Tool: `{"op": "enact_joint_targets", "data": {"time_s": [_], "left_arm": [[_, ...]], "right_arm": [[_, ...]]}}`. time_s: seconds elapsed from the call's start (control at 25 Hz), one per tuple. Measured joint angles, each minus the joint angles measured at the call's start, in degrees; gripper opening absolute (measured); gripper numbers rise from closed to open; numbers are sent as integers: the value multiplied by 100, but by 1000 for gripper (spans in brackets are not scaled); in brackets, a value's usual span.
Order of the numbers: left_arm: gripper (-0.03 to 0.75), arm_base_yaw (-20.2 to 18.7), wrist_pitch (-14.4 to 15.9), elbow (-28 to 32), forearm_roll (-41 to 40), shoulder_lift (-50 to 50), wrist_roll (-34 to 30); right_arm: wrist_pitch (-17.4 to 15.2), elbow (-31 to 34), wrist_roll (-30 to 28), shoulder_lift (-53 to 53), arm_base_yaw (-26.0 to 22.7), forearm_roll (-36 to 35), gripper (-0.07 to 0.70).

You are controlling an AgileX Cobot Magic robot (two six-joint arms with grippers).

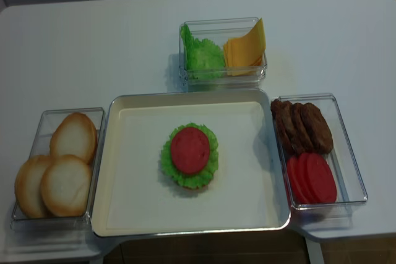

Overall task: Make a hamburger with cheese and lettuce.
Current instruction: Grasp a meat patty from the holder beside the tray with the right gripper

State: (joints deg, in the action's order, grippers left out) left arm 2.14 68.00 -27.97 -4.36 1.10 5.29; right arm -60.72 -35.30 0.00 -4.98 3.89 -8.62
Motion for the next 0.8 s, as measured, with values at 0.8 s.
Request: {"op": "enact_joint_targets", "data": {"time_s": [0.8], "left_arm": [[418, 0, 0, 0, 0, 0, 0]], "right_arm": [[455, -3087, 0, -4781, 0, -893, 438]]}}
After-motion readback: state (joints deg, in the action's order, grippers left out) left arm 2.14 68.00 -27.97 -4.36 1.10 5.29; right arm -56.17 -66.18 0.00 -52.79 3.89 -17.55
